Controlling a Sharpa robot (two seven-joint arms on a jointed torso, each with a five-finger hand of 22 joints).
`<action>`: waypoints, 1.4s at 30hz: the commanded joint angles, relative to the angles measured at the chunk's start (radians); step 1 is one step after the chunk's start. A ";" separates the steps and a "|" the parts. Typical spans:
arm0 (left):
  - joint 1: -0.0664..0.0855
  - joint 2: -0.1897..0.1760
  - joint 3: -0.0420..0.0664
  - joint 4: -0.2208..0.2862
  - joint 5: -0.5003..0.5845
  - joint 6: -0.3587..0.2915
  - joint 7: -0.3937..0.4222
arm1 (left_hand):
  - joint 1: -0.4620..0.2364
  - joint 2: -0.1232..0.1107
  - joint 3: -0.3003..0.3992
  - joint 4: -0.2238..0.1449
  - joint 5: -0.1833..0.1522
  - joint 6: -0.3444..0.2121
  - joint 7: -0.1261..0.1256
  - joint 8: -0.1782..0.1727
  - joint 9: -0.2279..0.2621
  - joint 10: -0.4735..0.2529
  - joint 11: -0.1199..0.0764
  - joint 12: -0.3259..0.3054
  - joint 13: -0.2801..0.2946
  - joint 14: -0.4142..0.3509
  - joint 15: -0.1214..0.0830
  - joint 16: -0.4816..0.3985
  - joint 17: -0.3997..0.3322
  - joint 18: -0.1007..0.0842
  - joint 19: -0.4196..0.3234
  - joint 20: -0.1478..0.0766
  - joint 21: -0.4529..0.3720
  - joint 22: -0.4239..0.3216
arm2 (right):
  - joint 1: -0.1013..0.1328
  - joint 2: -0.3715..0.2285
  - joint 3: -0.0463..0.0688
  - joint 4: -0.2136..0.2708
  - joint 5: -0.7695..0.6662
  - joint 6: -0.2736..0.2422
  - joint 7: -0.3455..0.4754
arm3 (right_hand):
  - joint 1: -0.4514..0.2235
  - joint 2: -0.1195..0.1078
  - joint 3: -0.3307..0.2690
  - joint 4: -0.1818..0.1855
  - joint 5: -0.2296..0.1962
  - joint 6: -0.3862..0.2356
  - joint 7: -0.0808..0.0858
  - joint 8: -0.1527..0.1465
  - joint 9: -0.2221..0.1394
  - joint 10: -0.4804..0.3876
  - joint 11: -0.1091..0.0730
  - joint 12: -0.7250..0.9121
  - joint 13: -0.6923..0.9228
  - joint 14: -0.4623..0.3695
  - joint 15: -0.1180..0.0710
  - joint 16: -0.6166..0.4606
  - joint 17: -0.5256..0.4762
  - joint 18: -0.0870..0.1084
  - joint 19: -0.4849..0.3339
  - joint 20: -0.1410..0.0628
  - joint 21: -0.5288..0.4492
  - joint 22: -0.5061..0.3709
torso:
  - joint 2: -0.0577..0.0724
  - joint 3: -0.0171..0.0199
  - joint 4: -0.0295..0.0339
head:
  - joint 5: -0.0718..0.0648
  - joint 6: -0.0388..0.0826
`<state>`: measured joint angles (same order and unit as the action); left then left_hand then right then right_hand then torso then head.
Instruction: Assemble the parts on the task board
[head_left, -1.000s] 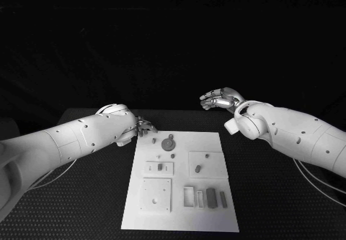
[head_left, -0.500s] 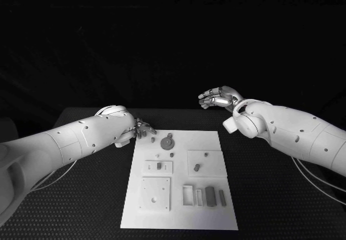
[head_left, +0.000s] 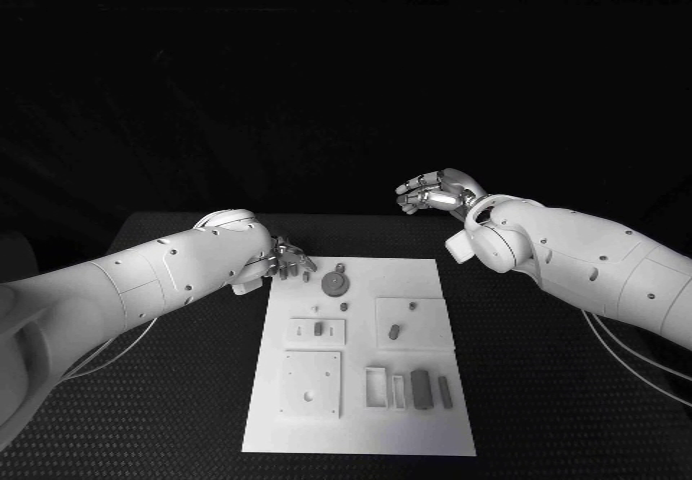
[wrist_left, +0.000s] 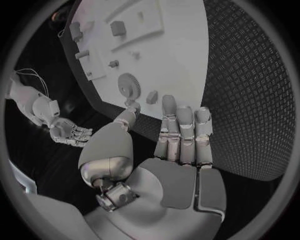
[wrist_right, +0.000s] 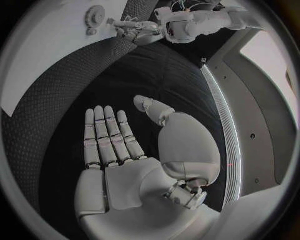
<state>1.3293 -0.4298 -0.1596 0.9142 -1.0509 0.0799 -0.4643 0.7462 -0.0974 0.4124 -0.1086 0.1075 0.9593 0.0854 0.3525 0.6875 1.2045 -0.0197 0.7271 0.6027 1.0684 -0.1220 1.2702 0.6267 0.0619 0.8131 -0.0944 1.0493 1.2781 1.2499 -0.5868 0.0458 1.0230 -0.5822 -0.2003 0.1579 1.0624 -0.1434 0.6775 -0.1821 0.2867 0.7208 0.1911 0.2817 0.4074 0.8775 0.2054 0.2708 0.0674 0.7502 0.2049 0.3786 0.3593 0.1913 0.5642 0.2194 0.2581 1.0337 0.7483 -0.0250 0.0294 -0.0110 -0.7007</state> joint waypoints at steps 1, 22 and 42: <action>0.000 0.003 0.000 0.002 0.019 0.026 0.018 | 0.005 0.007 -0.001 -0.011 0.006 0.007 -0.002 -0.006 0.002 0.003 -0.007 0.007 0.000 0.000 -0.007 0.004 -0.002 0.002 0.001 -0.124 0.005 0.002 | 0.000 0.001 0.000 0.000 0.003 0.010 0.009 | -0.008 0.002 -0.005 -0.002 0.006 -0.005 0.041 0.004 -0.002 0.008 -0.002 -0.005 0.001 -0.005 0.001 -0.003 -0.001 -0.015 -0.007 -0.001 -0.006 0.001 | -0.001 -0.0003 -0.0010 | 0.000 0.000; -0.016 0.016 0.000 -0.014 0.043 0.011 0.025 | 0.041 0.051 0.008 -0.039 -0.006 -0.005 0.003 -0.022 0.012 0.001 -0.003 0.004 -0.004 0.001 -0.005 0.011 -0.008 -0.001 0.007 -0.124 0.002 0.007 | 0.000 0.000 0.000 0.002 0.003 0.010 0.009 | -0.007 0.002 -0.005 -0.002 0.007 -0.005 0.041 0.004 -0.002 0.009 -0.002 -0.005 0.001 -0.005 0.001 -0.003 -0.002 -0.015 -0.007 -0.001 -0.007 0.003 | 0.001 -0.0011 -0.0022 | -0.002 0.000; -0.016 0.010 0.001 -0.024 0.118 0.005 0.041 | 0.062 0.102 0.016 -0.043 -0.005 -0.007 0.007 -0.034 0.017 -0.009 0.002 -0.007 -0.011 -0.003 0.000 0.010 -0.015 -0.003 0.005 -0.121 -0.003 0.011 | 0.000 0.005 0.000 -0.003 0.003 0.015 0.007 | -0.009 0.002 -0.006 -0.001 0.007 -0.005 0.041 0.005 -0.003 0.009 -0.001 -0.006 0.001 -0.005 0.001 -0.002 -0.003 -0.016 -0.007 -0.001 -0.008 0.005 | 0.000 -0.0006 -0.0010 | -0.003 -0.006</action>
<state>1.3131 -0.4206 -0.1596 0.8915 -0.9679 0.0762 -0.4424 0.8094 -0.0008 0.4271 -0.1481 0.1041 0.9527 0.0885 0.3221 0.7037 1.2008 -0.0160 0.7269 0.5930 1.0650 -0.1212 1.2779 0.6133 0.0619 0.8130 -0.0944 1.0492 1.2878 1.2499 -0.5838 0.0458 1.0203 -0.5821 -0.2000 0.1580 1.0624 -0.1434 0.6775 -0.1821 0.2905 0.7208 0.1911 0.2815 0.4057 0.8812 0.2017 0.2708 0.0674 0.7502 0.2049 0.3786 0.3576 0.1914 0.5642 0.2194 0.2553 1.0370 0.7483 -0.0256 0.0292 -0.0151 -0.7062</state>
